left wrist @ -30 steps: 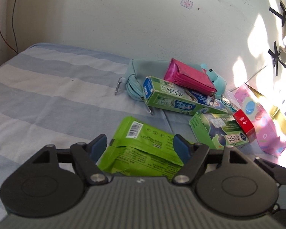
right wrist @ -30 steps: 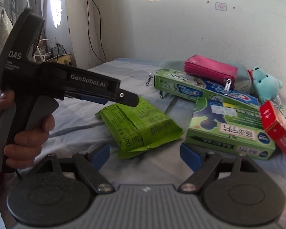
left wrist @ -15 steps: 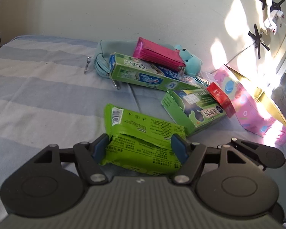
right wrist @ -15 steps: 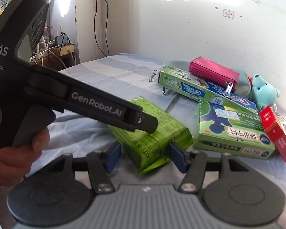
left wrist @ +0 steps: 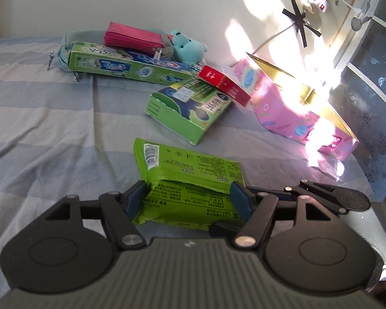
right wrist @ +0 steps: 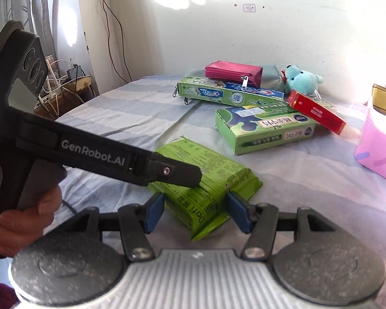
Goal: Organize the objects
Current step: 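Lift the green packet with the left gripper and carry it to the pink tin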
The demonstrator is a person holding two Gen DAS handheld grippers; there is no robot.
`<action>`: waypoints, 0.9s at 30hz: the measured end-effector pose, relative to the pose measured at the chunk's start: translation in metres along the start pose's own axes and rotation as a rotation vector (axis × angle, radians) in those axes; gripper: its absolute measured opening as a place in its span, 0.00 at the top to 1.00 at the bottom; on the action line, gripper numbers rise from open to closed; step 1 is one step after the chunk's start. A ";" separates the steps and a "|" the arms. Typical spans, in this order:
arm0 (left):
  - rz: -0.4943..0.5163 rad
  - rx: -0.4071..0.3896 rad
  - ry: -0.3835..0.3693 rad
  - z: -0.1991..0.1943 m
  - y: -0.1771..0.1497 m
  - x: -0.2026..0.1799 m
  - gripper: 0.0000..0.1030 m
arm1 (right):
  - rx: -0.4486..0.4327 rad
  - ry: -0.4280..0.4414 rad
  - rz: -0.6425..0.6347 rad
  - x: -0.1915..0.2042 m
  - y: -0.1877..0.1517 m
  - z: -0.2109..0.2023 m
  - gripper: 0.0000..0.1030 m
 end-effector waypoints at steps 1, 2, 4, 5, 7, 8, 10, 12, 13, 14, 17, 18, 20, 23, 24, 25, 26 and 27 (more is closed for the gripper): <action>0.008 0.003 -0.005 0.001 -0.001 -0.004 0.30 | -0.002 -0.006 0.004 -0.002 -0.003 -0.005 0.45; 0.019 0.007 -0.012 0.001 -0.003 -0.011 0.30 | -0.004 -0.009 0.010 -0.004 -0.006 -0.010 0.45; 0.038 0.012 -0.023 0.002 -0.005 -0.020 0.30 | -0.009 -0.016 0.023 -0.008 -0.011 -0.019 0.43; 0.049 0.014 -0.030 0.002 -0.006 -0.026 0.30 | -0.013 -0.017 0.029 -0.009 -0.013 -0.022 0.42; 0.059 0.022 -0.041 0.004 -0.008 -0.033 0.30 | -0.027 -0.017 0.051 -0.015 -0.016 -0.030 0.37; 0.059 0.024 -0.043 0.004 -0.007 -0.034 0.30 | -0.036 -0.015 0.062 -0.017 -0.017 -0.034 0.36; 0.054 0.011 -0.043 0.000 -0.005 -0.036 0.30 | -0.054 -0.015 0.068 -0.019 -0.018 -0.040 0.36; 0.050 -0.012 -0.033 -0.006 0.000 -0.034 0.29 | -0.068 -0.024 0.058 -0.020 -0.018 -0.044 0.31; 0.048 -0.021 -0.029 -0.008 0.002 -0.033 0.29 | -0.075 -0.028 0.056 -0.020 -0.018 -0.046 0.26; 0.044 -0.030 -0.022 -0.011 0.004 -0.030 0.29 | -0.081 -0.028 0.056 -0.020 -0.018 -0.047 0.26; 0.035 -0.039 -0.005 -0.014 0.006 -0.026 0.28 | -0.090 -0.021 0.066 -0.019 -0.019 -0.049 0.26; 0.033 -0.039 0.001 -0.015 0.006 -0.024 0.28 | -0.094 -0.020 0.071 -0.019 -0.019 -0.049 0.26; 0.030 -0.034 0.004 -0.014 0.005 -0.022 0.28 | -0.097 -0.015 0.080 -0.019 -0.019 -0.049 0.26; 0.030 -0.025 -0.001 -0.012 0.004 -0.021 0.28 | -0.105 -0.016 0.086 -0.019 -0.019 -0.050 0.25; 0.033 -0.024 -0.002 -0.011 0.003 -0.022 0.28 | -0.110 -0.016 0.088 -0.019 -0.019 -0.051 0.25; 0.037 -0.024 -0.002 -0.011 0.003 -0.023 0.28 | -0.116 -0.015 0.090 -0.019 -0.018 -0.051 0.22; 0.041 -0.024 -0.003 -0.011 0.003 -0.023 0.28 | -0.123 -0.016 0.091 -0.019 -0.018 -0.052 0.20; 0.045 -0.024 -0.004 -0.010 0.002 -0.024 0.28 | -0.132 -0.019 0.094 -0.019 -0.017 -0.053 0.16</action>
Point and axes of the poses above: each gripper's, at about its wrist camera, not at the fingertips, and z roughly the way its jaws point, x to its left, y to its top, the point moved 10 cm from there along z, roughly the way its jaws point, and after that the axes turned 8 degrees about y, right-handed, at the moved point
